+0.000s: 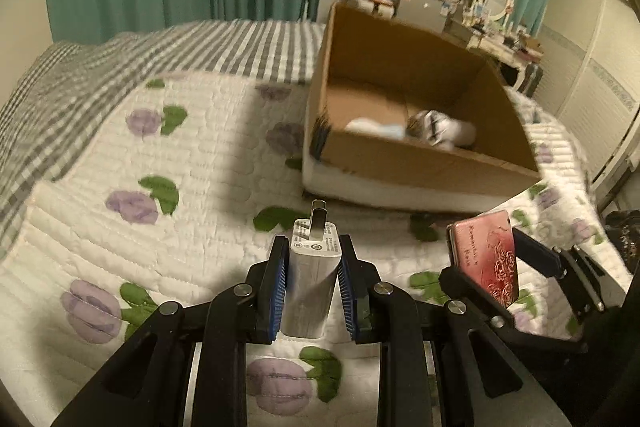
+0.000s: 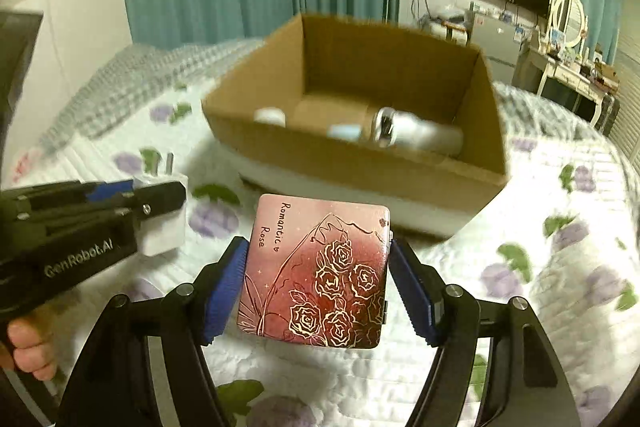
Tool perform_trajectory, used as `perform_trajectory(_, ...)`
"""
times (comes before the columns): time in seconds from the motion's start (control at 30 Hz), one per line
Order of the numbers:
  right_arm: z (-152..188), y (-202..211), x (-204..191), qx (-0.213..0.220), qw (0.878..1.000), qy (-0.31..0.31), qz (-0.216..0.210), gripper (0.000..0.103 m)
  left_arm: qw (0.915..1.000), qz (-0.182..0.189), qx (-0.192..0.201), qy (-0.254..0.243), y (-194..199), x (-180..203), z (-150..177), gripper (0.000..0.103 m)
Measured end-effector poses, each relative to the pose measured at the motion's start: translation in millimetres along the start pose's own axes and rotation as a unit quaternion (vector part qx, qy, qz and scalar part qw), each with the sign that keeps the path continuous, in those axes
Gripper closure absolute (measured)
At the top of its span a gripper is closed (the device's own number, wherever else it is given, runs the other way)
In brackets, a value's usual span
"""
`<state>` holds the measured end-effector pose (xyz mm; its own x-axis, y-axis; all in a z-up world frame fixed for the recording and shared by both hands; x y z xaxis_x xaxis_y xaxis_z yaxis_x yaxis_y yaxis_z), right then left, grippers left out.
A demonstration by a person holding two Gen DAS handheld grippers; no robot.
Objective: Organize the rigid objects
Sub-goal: 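Carry the power bank and red card case into the box and release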
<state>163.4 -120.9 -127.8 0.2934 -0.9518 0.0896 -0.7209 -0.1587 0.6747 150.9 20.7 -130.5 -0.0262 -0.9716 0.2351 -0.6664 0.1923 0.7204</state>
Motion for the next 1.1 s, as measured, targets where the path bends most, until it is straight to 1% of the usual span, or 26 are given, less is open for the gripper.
perform_trajectory(0.07, -11.6, 13.5, 8.0, 0.014, 1.000, -0.001, -0.002, 0.032, 0.9999, 0.008, 0.012, -0.003, 11.7, 6.6, -9.0, 0.079)
perform_trajectory(0.2, -46.3, 35.4, 25.7, 0.038, 0.999, -0.005, -0.013, 0.032, 0.9982, 0.047, 0.038, -0.008, 34.8, 24.6, -39.8, 0.079)
perform_trajectory(0.23, -53.0, 38.7, 28.1, 0.044, 0.999, -0.006, -0.014, 0.032, 0.9977, 0.052, 0.043, -0.011, 38.2, 29.1, -47.9, 0.079)
perform_trajectory(0.33, -84.5, 44.9, 43.1, 0.067, 0.998, -0.008, -0.013, 0.032, 0.9963, 0.046, 0.054, -0.047, 39.8, 45.1, -77.5, 0.079)
perform_trajectory(0.37, -93.0, 44.6, 45.8, 0.073, 0.997, -0.008, -0.012, 0.032, 0.9957, 0.043, 0.056, -0.059, 34.9, 50.0, -91.1, 0.079)
perform_trajectory(0.47, -117.8, 38.3, 58.7, 0.089, 0.996, -0.006, -0.006, 0.032, 0.9959, 0.036, 0.051, -0.065, 17.4, 53.3, -116.4, 0.079)
perform_trajectory(0.6, -144.1, 16.0, 75.8, 0.098, 0.995, -0.003, 0.001, 0.032, 0.9957, 0.027, 0.039, -0.080, -23.5, 55.2, -144.1, 0.079)
perform_trajectory(0.7, -152.9, -5.6, 86.9, 0.096, 0.995, -0.001, 0.004, 0.032, 0.9962, 0.025, 0.019, -0.081, -60.1, 54.1, -149.1, 0.079)
perform_trajectory(0.8, -152.6, -26.2, 100.4, 0.087, 0.996, -0.011, -0.001, 0.032, 0.9958, 0.023, 0.005, -0.088, -84.5, 52.4, -144.1, 0.079)
perform_trajectory(0.87, -149.1, -39.1, 108.2, 0.072, 0.997, -0.022, -0.005, 0.032, 0.9954, 0.024, 0.000, -0.092, -97.7, 52.7, -141.1, 0.079)
perform_trajectory(0.9, -146.7, -45.4, 111.0, 0.062, 0.998, -0.025, -0.008, 0.032, 0.9953, 0.021, 0.001, -0.095, -100.6, 52.8, -140.4, 0.076)
perform_trajectory(0.97, -143.7, -52.4, 114.4, 0.052, 0.998, -0.028, -0.013, 0.032, 0.9951, 0.009, 0.004, -0.098, -107.8, 51.2, -140.1, 0.075)
perform_trajectory(1.0, -142.8, -53.9, 115.7, 0.050, 0.998, -0.030, -0.013, 0.032, 0.9952, 0.007, 0.006, -0.098, -108.6, 50.1, -141.0, 0.073)
perform_trajectory(1.07, -142.2, -53.3, 117.5, 0.051, 0.998, -0.031, -0.013, 0.032, 0.9960, -0.003, 0.006, -0.089, -105.6, 46.6, -144.1, 0.055)
perform_trajectory(1.1, -142.8, -50.9, 117.0, 0.053, 0.998, -0.029, -0.012, 0.032, 0.9965, -0.007, 0.011, -0.082, -101.5, 44.6, -146.2, 0.055)
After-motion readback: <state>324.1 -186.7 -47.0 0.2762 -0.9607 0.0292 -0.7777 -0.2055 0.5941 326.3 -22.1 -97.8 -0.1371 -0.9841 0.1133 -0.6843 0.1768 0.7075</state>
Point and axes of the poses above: each gripper's, at about its wrist camera, not at the fingertips, and y roughly against the way its jaws point, x to its right, z to its underside, the point moved 6 cm from there along -y, roughly the way its jaws point, and after that the axes turned 9 degrees about z, right-handed, at the moved point
